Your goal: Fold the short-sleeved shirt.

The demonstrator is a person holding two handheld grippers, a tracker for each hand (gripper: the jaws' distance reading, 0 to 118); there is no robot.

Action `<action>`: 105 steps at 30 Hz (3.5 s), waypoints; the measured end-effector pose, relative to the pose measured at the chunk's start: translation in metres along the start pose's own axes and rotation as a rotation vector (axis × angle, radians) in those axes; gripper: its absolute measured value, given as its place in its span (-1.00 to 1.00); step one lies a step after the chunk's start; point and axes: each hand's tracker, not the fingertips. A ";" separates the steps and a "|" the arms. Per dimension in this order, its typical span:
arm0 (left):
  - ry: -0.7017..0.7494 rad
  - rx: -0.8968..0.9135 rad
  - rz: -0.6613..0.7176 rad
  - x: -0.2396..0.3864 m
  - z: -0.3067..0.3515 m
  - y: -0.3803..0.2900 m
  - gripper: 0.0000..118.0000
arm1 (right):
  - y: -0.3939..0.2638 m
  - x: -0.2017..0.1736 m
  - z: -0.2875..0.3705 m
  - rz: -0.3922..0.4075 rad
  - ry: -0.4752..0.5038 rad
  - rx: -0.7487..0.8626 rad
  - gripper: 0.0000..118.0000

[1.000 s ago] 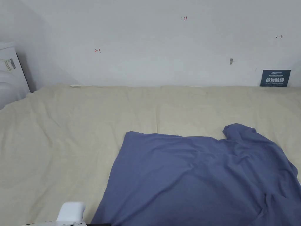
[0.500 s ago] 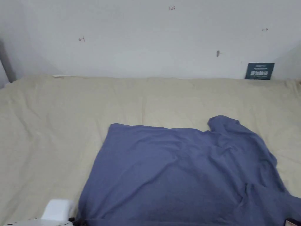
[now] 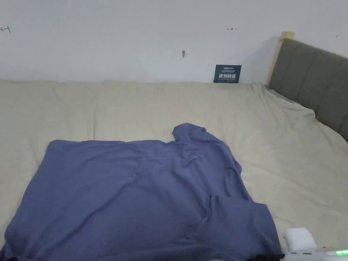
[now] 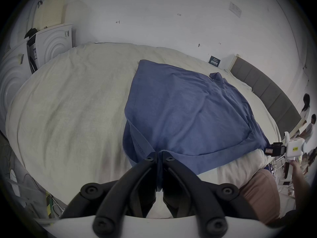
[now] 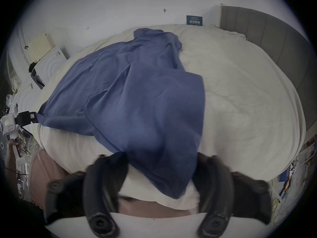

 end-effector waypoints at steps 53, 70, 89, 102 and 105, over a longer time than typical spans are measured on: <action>-0.015 0.124 0.121 -0.035 -0.072 0.128 1.00 | 0.166 0.022 0.013 -0.295 0.020 0.398 0.48; 0.015 0.263 -0.066 0.019 0.055 0.041 -0.98 | 0.037 -0.058 0.103 -0.193 0.086 0.639 -1.00; 0.205 -0.313 -0.116 -0.032 -0.129 0.094 0.94 | 0.035 -0.078 0.092 -0.014 0.157 0.546 -1.00; 0.172 -0.278 -0.433 0.016 -0.111 0.079 -0.79 | 0.041 -0.067 0.081 -0.063 0.140 0.526 -1.00; 0.159 -0.244 -0.375 0.009 -0.110 0.084 -0.86 | 0.049 -0.047 0.080 -0.147 0.109 0.570 -1.00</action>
